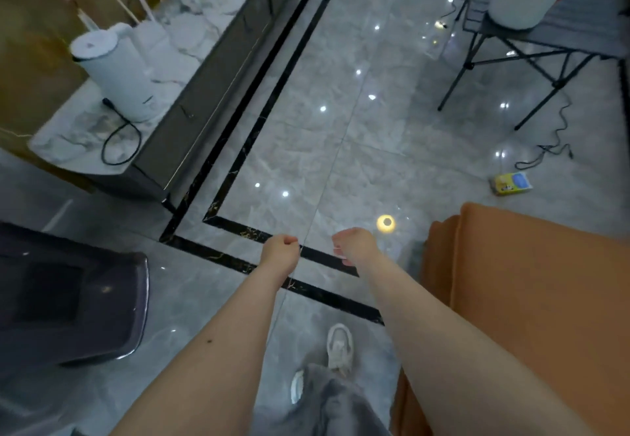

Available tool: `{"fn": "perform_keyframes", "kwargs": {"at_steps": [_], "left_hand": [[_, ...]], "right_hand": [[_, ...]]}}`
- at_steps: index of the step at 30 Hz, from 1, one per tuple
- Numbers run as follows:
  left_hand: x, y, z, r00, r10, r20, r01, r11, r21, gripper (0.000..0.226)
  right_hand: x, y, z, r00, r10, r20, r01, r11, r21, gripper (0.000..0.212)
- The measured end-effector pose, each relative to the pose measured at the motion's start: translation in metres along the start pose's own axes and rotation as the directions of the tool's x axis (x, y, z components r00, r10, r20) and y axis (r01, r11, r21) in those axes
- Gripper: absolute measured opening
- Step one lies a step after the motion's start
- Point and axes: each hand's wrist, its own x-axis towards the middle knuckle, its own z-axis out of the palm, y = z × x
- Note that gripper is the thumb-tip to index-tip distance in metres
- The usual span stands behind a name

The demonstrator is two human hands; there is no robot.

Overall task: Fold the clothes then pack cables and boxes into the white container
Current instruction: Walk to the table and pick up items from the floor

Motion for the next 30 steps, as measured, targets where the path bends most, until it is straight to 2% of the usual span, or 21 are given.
{"fn": "perform_keyframes", "kwargs": {"at_steps": [2,5,8,10,12,14,16,18,21,23,28,30], "left_hand": [[0.017,0.031,0.017,0.998,0.024,0.049,-0.026,0.999,0.037,0.032],[0.045,0.086,0.045,0.992,0.06,0.113,-0.07,0.994,0.087,0.031],[0.079,0.153,0.084,0.979,0.113,0.172,-0.133,0.985,0.107,0.031],[0.092,0.188,0.105,0.969,0.146,0.201,-0.174,0.976,0.128,0.03],[0.104,0.222,0.129,0.956,0.182,0.231,-0.217,0.967,0.136,0.031],[0.115,0.253,0.15,0.947,0.197,0.255,-0.238,0.961,0.142,0.03],[0.131,0.284,0.171,0.936,0.204,0.287,-0.258,0.952,0.164,0.025],[0.143,0.31,0.189,0.923,0.209,0.322,-0.279,0.942,0.187,0.024],[0.168,0.358,0.223,0.899,0.231,0.372,-0.329,0.917,0.226,0.024],[0.181,0.389,0.243,0.876,0.243,0.416,-0.367,0.897,0.248,0.028],[0.226,0.477,0.3,0.826,0.263,0.498,-0.436,0.859,0.27,0.024],[0.236,0.508,0.325,0.804,0.274,0.528,-0.485,0.816,0.315,0.022]], "right_hand": [[0.016,-0.012,-0.021,1.0,0.024,-0.007,-0.024,1.0,-0.003,0.012],[0.058,-0.031,-0.059,0.995,0.025,-0.1,-0.018,0.997,0.072,0.005],[0.101,-0.063,-0.106,0.983,0.06,-0.171,-0.026,0.981,0.192,0.007],[0.119,-0.079,-0.131,0.98,0.077,-0.182,-0.037,0.976,0.213,0.015],[0.136,-0.095,-0.159,0.971,0.091,-0.219,-0.033,0.966,0.255,0.011],[0.15,-0.108,-0.186,0.966,0.105,-0.235,-0.039,0.962,0.27,0.027],[0.169,-0.121,-0.215,0.96,0.116,-0.255,-0.042,0.959,0.28,0.03],[0.183,-0.132,-0.236,0.956,0.138,-0.261,-0.055,0.952,0.301,0.025],[0.213,-0.155,-0.273,0.94,0.174,-0.295,-0.056,0.928,0.368,0.005],[0.233,-0.168,-0.295,0.927,0.189,-0.324,-0.047,0.916,0.398,0.015],[0.289,-0.215,-0.358,0.896,0.224,-0.383,0.016,0.847,0.532,0.008],[0.302,-0.227,-0.385,0.88,0.245,-0.406,0.04,0.815,0.578,0.012]]}}
